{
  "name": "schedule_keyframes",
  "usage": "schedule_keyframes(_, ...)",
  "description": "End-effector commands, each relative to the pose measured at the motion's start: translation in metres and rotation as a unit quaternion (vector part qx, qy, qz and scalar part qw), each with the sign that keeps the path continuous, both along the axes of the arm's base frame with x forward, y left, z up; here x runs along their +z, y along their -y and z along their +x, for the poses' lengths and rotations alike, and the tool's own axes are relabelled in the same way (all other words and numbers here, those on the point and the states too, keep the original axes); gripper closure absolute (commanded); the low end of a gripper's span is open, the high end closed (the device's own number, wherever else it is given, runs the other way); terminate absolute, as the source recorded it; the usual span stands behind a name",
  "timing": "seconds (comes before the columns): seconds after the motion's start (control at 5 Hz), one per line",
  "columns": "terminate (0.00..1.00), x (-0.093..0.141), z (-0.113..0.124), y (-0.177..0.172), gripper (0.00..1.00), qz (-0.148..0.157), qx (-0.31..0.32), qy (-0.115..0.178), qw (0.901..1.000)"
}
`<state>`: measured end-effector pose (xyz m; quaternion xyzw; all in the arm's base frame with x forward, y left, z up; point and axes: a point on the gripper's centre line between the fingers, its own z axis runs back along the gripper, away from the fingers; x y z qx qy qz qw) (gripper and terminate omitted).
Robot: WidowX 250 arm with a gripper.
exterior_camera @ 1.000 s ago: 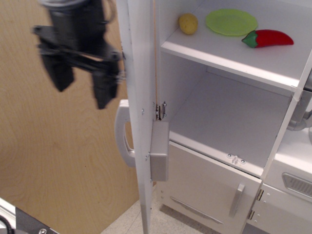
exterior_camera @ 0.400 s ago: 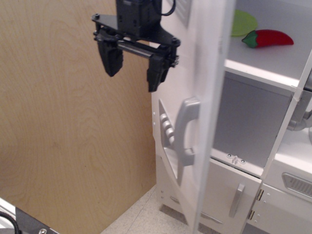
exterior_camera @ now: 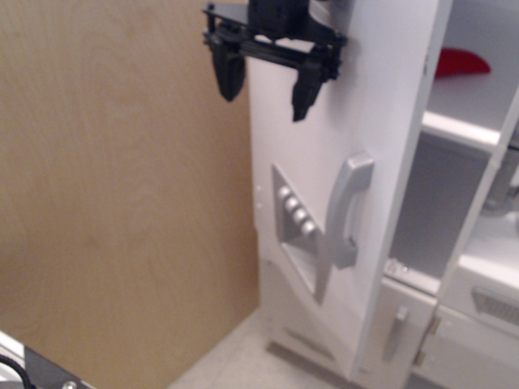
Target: Close fridge
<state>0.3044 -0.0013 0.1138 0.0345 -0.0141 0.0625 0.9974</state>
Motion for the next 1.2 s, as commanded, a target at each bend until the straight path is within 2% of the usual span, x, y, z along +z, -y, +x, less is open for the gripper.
schedule_keyframes(0.0,0.0,0.014,0.03,0.003,0.0,0.008,0.027,0.043,0.9987)
schedule_keyframes(0.6,0.0,0.01,0.059,0.017,0.0,0.005,0.057,0.097,0.9937)
schedule_keyframes(0.8,0.0,0.008,0.071,0.021,0.0,-0.01,0.066,0.102,0.9925)
schedule_keyframes(1.0,0.0,0.007,0.079,0.022,0.0,-0.013,0.074,0.105,0.9916)
